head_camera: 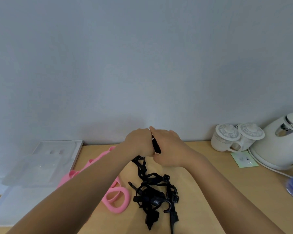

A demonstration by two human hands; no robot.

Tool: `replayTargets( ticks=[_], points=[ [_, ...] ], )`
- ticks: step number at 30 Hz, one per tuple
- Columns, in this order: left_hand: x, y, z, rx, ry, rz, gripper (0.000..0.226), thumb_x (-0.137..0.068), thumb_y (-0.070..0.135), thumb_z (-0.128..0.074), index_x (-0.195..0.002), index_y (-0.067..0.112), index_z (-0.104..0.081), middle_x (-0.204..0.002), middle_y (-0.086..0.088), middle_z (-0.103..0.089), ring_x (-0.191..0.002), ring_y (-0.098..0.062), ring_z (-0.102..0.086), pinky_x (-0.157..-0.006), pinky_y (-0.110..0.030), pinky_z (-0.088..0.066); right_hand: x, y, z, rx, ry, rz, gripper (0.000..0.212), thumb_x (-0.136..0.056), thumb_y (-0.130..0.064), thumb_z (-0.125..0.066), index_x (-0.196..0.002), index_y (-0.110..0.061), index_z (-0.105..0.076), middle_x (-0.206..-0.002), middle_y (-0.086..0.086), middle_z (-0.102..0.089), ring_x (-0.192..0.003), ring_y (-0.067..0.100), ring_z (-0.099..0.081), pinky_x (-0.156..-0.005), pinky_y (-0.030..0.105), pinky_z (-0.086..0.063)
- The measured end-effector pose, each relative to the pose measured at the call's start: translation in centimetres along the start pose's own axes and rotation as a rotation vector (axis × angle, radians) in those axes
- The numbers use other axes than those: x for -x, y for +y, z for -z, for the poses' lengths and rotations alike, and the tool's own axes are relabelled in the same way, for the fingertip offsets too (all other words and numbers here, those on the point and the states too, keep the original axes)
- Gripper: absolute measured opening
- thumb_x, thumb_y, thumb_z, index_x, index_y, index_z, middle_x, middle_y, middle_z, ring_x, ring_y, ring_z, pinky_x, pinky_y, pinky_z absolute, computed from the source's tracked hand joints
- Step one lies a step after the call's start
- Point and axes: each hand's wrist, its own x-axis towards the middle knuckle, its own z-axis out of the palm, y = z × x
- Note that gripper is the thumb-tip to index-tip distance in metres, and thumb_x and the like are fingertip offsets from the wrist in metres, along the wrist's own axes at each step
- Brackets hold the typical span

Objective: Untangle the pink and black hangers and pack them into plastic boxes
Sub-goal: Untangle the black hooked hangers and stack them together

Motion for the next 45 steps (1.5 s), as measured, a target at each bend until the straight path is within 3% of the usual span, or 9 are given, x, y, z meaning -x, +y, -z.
replayTargets(
  ticks=[6, 15, 19, 21, 24, 30, 34, 40, 45],
  points=[
    [0.4, 0.7, 0.3, -0.041, -0.063, -0.055, 0.026, -0.075, 0.013, -0.063, -0.064, 0.015, -0.039, -0.064, 0.003, -0.044, -0.059, -0.013, -0.046, -0.047, -0.021, -0.032, -0.7, 0.9, -0.6, 0.036, 0.036, -0.007, 0.046, -0.076, -0.027, -0.065, -0.116, -0.017, -0.044, -0.1, -0.009, -0.054, -0.098, 0.012, -0.051, -0.102, 0.034, -0.026],
    [0.8, 0.1, 0.7, 0.336, -0.31, 0.027, 0.029, -0.063, 0.006, -0.073, -0.063, 0.009, -0.044, -0.057, 0.0, -0.044, -0.049, -0.013, -0.043, -0.042, -0.019, -0.029, -1.1, 0.9, -2.4, 0.281, 0.165, 0.075, 0.041, -0.081, -0.036, -0.06, -0.113, -0.013, -0.049, -0.097, -0.002, -0.065, -0.089, 0.019, -0.06, -0.093, 0.029, -0.03],
    [1.0, 0.1, 0.9, 0.411, -0.343, 0.089, 0.055, -0.064, 0.007, -0.075, -0.106, 0.001, -0.041, -0.083, -0.004, -0.051, -0.067, -0.013, -0.051, -0.05, -0.023, -0.041, -1.1, 1.0, -2.5, 0.233, 0.202, 0.105, 0.044, -0.08, -0.036, -0.062, -0.115, -0.013, -0.051, -0.104, 0.0, -0.06, -0.096, 0.019, -0.055, -0.089, 0.029, -0.033],
    [1.1, 0.1, 1.1, 0.402, -0.357, 0.071, 0.093, -0.067, 0.006, -0.074, -0.139, 0.006, -0.016, -0.101, -0.006, -0.052, -0.083, -0.017, -0.053, -0.067, -0.029, -0.049, -0.9, 1.2, -2.8, 0.139, 0.2, 0.118, 0.049, -0.079, -0.032, -0.066, -0.12, -0.011, -0.049, -0.11, 0.002, -0.059, -0.1, 0.02, -0.054, -0.088, 0.028, -0.036],
    [1.4, 0.0, 1.3, 0.442, -0.364, 0.05, 0.115, -0.068, 0.004, -0.072, -0.148, 0.013, 0.01, -0.116, -0.009, -0.054, -0.095, -0.02, -0.054, -0.081, -0.031, -0.049, -0.3, 0.9, -2.9, -0.049, 0.164, 0.103, 0.052, -0.076, -0.028, -0.069, -0.12, -0.01, -0.047, -0.112, 0.002, -0.06, -0.099, 0.021, -0.057, -0.08, 0.032, -0.046],
    [1.6, 0.0, 1.7, 0.561, -0.367, 0.071, 0.116, -0.068, -0.001, -0.071, -0.15, 0.019, 0.008, -0.108, -0.009, -0.061, -0.093, -0.021, -0.06, -0.075, -0.03, -0.052, 0.1, 0.0, -2.8, -0.011, 0.174, 0.035, 0.063, -0.061, -0.045, -0.078, -0.11, -0.018, -0.05, -0.099, -0.005, -0.055, -0.09, 0.014, -0.052, -0.073, 0.028, -0.039],
    [1.3, 0.2, 1.9, 0.582, -0.381, 0.072, 0.116, -0.067, -0.003, -0.07, -0.151, 0.021, 0.007, -0.122, -0.012, -0.056, -0.111, -0.03, -0.057, -0.055, -0.019, -0.044, 0.3, -0.4, -2.7, 0.068, 0.283, 0.027, 0.036, -0.08, -0.028, -0.063, -0.11, -0.01, -0.052, -0.098, 0.003, -0.059, -0.091, 0.021, -0.055, -0.069, 0.026, -0.026],
    [1.0, -0.1, 1.6, 0.453, -0.441, 0.055, 0.111, -0.069, 0.009, -0.075, -0.151, 0.022, -0.001, -0.135, -0.002, -0.043, -0.122, -0.024, -0.044, -0.093, -0.027, -0.043, 0.1, 0.0, -2.4, 0.178, 0.19, 0.055, 0.03, -0.081, -0.027, -0.058, -0.107, -0.013, -0.054, -0.096, -0.001, -0.062, -0.087, 0.02, -0.058, -0.086, 0.03, -0.032],
    [2.3, -0.6, 1.0, 0.231, -0.238, 0.071, 0.083, -0.069, 0.034, -0.074, -0.137, 0.014, -0.03, -0.117, 0.002, -0.047, -0.103, -0.018, -0.049, -0.092, -0.032, -0.047, 0.0, 0.9, -2.1, 0.265, 0.172, -0.032, 0.021, -0.085, -0.023, -0.049, -0.104, -0.015, -0.049, -0.097, -0.001, -0.06, -0.089, 0.021, -0.057, -0.096, 0.032, -0.029]
  ],
)
